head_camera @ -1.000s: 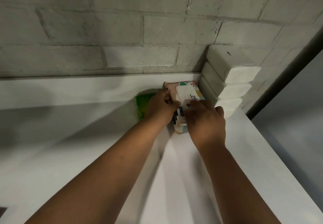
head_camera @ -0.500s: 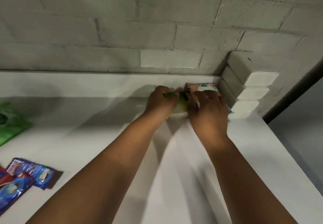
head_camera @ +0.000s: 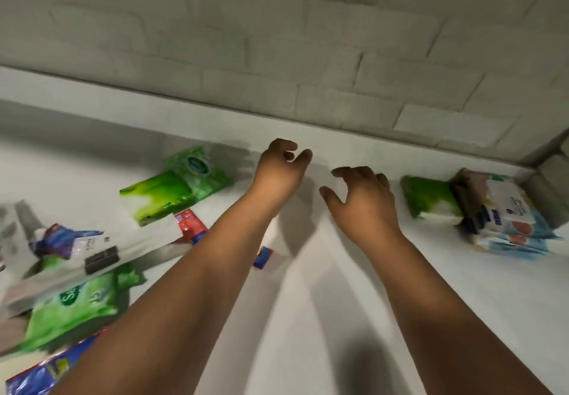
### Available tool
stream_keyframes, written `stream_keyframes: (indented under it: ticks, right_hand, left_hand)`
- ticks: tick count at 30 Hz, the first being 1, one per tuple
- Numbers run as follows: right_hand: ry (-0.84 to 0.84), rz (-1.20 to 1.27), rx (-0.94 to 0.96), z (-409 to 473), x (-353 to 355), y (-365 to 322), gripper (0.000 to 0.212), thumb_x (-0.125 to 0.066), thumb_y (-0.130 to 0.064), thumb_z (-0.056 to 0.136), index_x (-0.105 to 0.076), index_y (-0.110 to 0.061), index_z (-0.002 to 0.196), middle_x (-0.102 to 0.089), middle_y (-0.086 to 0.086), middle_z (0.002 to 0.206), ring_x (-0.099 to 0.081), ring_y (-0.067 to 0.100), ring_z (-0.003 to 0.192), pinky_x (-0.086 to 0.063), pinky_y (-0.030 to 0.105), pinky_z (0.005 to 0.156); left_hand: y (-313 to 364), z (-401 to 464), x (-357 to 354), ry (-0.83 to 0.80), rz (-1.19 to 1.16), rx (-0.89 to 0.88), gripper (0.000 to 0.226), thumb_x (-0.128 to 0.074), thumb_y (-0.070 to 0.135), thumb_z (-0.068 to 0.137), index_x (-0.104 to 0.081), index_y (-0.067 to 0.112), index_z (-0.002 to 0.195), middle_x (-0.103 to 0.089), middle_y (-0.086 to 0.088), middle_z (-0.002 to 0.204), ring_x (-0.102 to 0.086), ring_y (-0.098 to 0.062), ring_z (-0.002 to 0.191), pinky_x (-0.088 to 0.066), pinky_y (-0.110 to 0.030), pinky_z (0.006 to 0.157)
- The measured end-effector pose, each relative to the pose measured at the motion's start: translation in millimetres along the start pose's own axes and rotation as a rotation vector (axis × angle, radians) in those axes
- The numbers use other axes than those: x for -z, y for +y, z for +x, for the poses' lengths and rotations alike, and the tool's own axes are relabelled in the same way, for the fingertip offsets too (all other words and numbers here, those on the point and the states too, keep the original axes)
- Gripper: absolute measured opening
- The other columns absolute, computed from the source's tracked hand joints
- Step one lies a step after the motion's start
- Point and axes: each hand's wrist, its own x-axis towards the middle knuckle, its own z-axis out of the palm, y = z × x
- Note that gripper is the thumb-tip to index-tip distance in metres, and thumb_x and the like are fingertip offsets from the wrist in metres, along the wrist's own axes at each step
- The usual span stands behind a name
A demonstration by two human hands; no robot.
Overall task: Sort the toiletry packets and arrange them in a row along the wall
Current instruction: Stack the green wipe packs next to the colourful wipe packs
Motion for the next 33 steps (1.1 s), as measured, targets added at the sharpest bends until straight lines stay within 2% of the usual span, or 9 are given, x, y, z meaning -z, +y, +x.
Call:
stream_keyframes:
  ticks: [6,11,15,18,21,24,27,30,33]
  right_hand:
    - [-0.121,0.066,0.062,2,-34,-89,0.043,-0.058,-0.045,0.089,-0.057,-0.029,0.128,-0.057,0.004,0.127,-0.046,0.031,0.117,-0.042,0.038,0.095]
    - [-0.250,0.183,0.079,5,-72,-149,0.039,-0.058,-0.047,0.088,-0.062,-0.027,0.121,-0.062,0.004,0.121,-0.050,0.029,0.115,-0.044,0.036,0.095]
    - [-0.354,0.351,-0.027,5,-108,-186,0.028,-0.061,-0.052,0.083,-0.069,-0.027,0.094,-0.071,0.000,0.100,-0.059,0.026,0.104,-0.051,0.035,0.085]
    - [-0.417,0.374,-0.080,4,-125,-203,0.026,-0.061,-0.050,0.085,-0.067,-0.025,0.079,-0.072,-0.002,0.090,-0.061,0.024,0.096,-0.049,0.031,0.077]
    - [-0.477,0.413,-0.136,4,-133,-216,0.028,-0.061,-0.046,0.089,-0.072,-0.021,0.085,-0.065,-0.005,0.074,-0.062,0.020,0.082,-0.042,0.025,0.067]
    - [-0.497,0.452,-0.182,3,-138,-223,0.031,-0.061,-0.044,0.089,-0.072,-0.015,0.086,-0.066,0.000,0.079,-0.062,0.021,0.086,-0.041,0.026,0.070]
    - [-0.467,0.500,-0.218,4,-139,-227,0.034,-0.061,-0.042,0.090,-0.072,-0.010,0.084,-0.070,0.006,0.085,-0.063,0.023,0.087,-0.046,0.030,0.074]
    - [-0.410,0.571,-0.244,3,-137,-229,0.037,-0.061,-0.040,0.090,-0.070,-0.005,0.079,-0.069,0.015,0.074,-0.062,0.025,0.069,-0.052,0.036,0.071]
    - [-0.314,0.683,-0.294,4,-132,-227,0.027,-0.064,-0.040,0.087,-0.071,-0.015,0.080,-0.069,0.001,0.073,-0.064,0.019,0.072,-0.054,0.036,0.076]
  left_hand:
    - [-21,26,108,0.080,0.100,-0.006,0.033,-0.064,0.036,0.086,-0.056,0.018,0.113,-0.062,-0.005,0.109,-0.058,-0.021,0.083,-0.048,-0.031,0.074]
    - [-52,49,195,0.052,0.525,0.006,0.038,-0.063,0.034,0.088,-0.059,0.011,0.118,-0.062,-0.008,0.114,-0.061,-0.028,0.102,-0.047,-0.030,0.082]
    - [-94,63,250,-0.048,0.872,0.101,0.049,-0.059,0.045,0.089,-0.056,0.011,0.125,-0.056,-0.015,0.128,-0.055,-0.034,0.114,-0.046,-0.037,0.095]
    - [-114,66,267,-0.127,0.970,0.175,0.047,-0.049,0.048,0.094,-0.056,0.012,0.124,-0.052,-0.016,0.130,-0.052,-0.037,0.116,-0.045,-0.042,0.096]
    - [-121,68,275,-0.137,0.923,0.158,0.040,-0.046,0.046,0.095,-0.062,0.012,0.110,-0.061,-0.014,0.115,-0.056,-0.034,0.102,-0.045,-0.035,0.082]
    - [-120,66,279,-0.154,0.803,0.167,0.035,-0.050,0.041,0.096,-0.064,0.011,0.107,-0.064,-0.009,0.101,-0.055,-0.025,0.089,-0.040,-0.031,0.074]
    - [-117,61,281,-0.143,0.702,0.164,0.031,-0.055,0.038,0.094,-0.064,0.009,0.104,-0.062,-0.009,0.095,-0.054,-0.024,0.085,-0.040,-0.030,0.072]
    - [-112,58,287,-0.099,0.472,0.192,0.027,-0.065,0.037,0.088,-0.062,0.011,0.095,-0.061,-0.009,0.091,-0.054,-0.022,0.071,-0.042,-0.030,0.068]
    - [-100,53,287,-0.097,0.262,0.208,0.028,-0.070,0.033,0.085,-0.061,0.009,0.097,-0.060,-0.007,0.088,-0.056,-0.023,0.071,-0.053,-0.037,0.074]
